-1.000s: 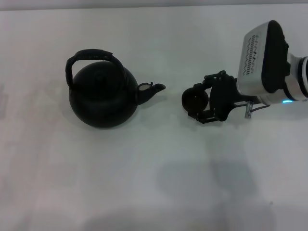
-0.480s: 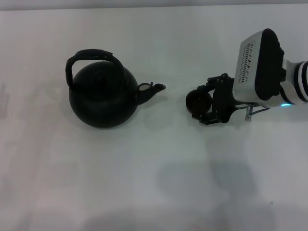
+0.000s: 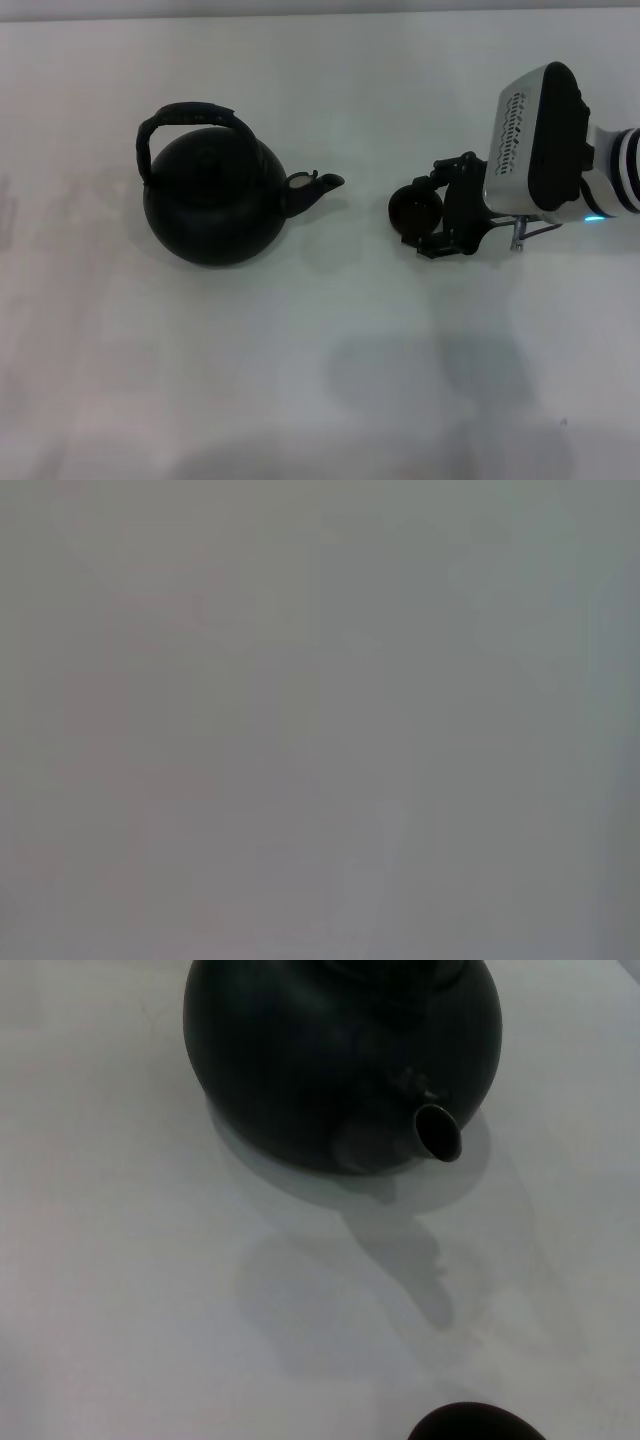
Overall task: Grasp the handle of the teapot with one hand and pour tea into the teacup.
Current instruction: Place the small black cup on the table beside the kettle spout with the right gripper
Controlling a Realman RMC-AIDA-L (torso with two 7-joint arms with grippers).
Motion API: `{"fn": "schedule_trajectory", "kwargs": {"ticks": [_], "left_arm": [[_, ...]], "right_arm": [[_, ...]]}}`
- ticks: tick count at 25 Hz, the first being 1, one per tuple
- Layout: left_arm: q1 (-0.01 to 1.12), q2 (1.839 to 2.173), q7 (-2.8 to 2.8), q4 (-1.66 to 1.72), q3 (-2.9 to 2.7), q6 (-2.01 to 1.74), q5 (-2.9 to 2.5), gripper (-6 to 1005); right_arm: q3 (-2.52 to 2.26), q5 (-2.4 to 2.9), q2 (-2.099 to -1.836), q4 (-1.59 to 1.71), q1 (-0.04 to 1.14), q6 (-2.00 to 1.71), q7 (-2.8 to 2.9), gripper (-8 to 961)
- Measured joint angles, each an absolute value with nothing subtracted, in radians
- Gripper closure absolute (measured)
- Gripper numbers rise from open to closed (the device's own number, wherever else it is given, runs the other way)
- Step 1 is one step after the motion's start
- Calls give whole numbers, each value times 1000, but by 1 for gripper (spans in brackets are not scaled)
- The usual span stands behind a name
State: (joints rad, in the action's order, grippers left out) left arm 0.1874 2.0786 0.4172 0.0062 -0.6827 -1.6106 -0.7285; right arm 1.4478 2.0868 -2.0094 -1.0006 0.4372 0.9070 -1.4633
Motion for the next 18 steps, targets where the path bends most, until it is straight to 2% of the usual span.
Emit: {"fn": "schedule_trajectory", "kwargs": {"ticks": [18], "left_arm": [[195, 2079, 417, 6, -682, -1611, -729, 381]], "right_arm": [[1457, 2084, -2009, -990, 445, 928, -1462, 177]]}}
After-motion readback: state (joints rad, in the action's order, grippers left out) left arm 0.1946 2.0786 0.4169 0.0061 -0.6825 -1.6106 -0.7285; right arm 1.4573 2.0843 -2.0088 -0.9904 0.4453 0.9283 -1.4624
